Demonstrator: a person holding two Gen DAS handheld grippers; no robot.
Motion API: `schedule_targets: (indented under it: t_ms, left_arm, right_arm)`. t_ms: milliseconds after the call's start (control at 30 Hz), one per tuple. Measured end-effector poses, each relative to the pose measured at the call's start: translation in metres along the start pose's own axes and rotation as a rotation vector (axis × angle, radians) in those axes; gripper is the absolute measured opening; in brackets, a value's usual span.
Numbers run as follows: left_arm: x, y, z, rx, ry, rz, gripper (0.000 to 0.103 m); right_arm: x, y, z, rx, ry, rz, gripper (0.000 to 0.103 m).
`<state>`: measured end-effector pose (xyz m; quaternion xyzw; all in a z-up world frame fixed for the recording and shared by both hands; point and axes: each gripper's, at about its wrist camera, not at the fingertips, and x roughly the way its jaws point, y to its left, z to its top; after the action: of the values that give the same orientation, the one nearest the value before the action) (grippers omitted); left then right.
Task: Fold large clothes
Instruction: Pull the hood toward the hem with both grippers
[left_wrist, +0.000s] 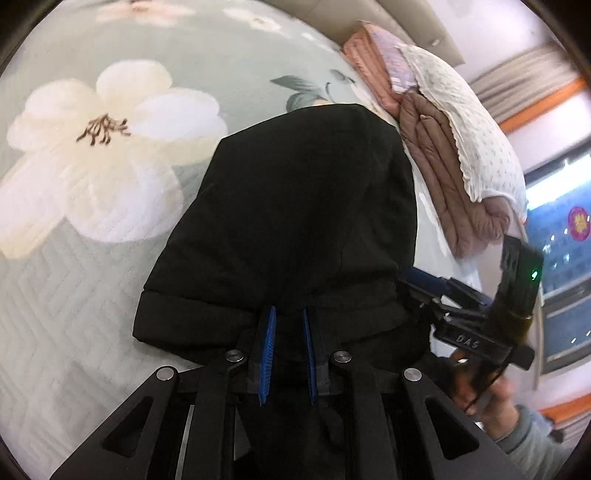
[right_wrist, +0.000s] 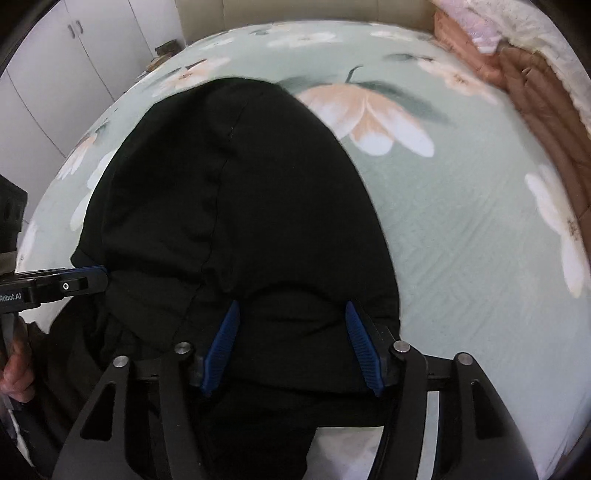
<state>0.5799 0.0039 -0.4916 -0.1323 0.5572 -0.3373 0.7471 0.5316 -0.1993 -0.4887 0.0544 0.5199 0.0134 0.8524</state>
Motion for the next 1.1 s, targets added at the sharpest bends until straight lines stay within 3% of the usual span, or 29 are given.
schedule_targets:
  t_ms: [100,200,267,333,367,467,733,933,967,1000,1033,1067,1100]
  left_arm:
    - [0.001,-0.009,0.0,0.047,-0.012,0.036,0.015]
    - [-0.001,-0.008,-0.003,0.051,-0.02,0.037,0.015]
    - [0.0,-0.006,-0.007,0.052,-0.028,0.036,0.015]
    - [0.002,-0.004,-0.005,0.059,-0.034,0.039,0.015]
    - [0.003,-0.004,-0.006,0.066,-0.037,0.041,0.015]
    - [0.004,-0.005,-0.005,0.084,-0.037,0.048,0.015]
    - [0.002,-0.003,-0.006,0.072,-0.046,0.032,0.015]
    - [-0.05,-0.042,0.0,0.243,-0.136,0.055,0.017]
    - [-0.055,-0.042,0.006,0.24,-0.139,0.072,0.025]
    - [-0.061,-0.041,0.016,0.23,-0.144,0.101,0.042]
    - [-0.062,-0.038,0.025,0.22,-0.152,0.122,0.051]
    - [-0.063,-0.034,0.032,0.213,-0.163,0.142,0.058]
    - [-0.06,-0.029,0.041,0.213,-0.163,0.155,0.058]
  right_arm:
    - [-0.031,-0.007,-0.004,0.028,-0.066,0.03,0.062]
    - [-0.055,-0.014,-0.011,0.035,-0.122,0.007,0.062]
    - [-0.049,-0.018,-0.014,0.033,-0.099,-0.03,0.062]
    - [-0.023,-0.025,-0.02,0.033,-0.018,-0.077,0.062]
    - [-0.008,-0.03,-0.025,0.049,0.022,-0.05,0.062]
    - [0.0,-0.047,-0.032,0.112,-0.01,0.028,0.063]
    - [0.002,-0.049,-0.037,0.105,-0.043,0.039,0.065]
    - [-0.002,-0.05,-0.03,0.079,-0.018,0.039,0.067]
    - [0.0,-0.05,-0.027,0.082,-0.011,0.042,0.068]
    - [0.001,-0.051,-0.024,0.082,0.0,0.049,0.068]
    - [0.001,-0.052,-0.022,0.076,0.01,0.054,0.069]
    - [0.005,-0.055,-0.015,0.065,0.021,0.056,0.069]
    - [0.007,-0.055,-0.01,0.045,0.039,0.061,0.069]
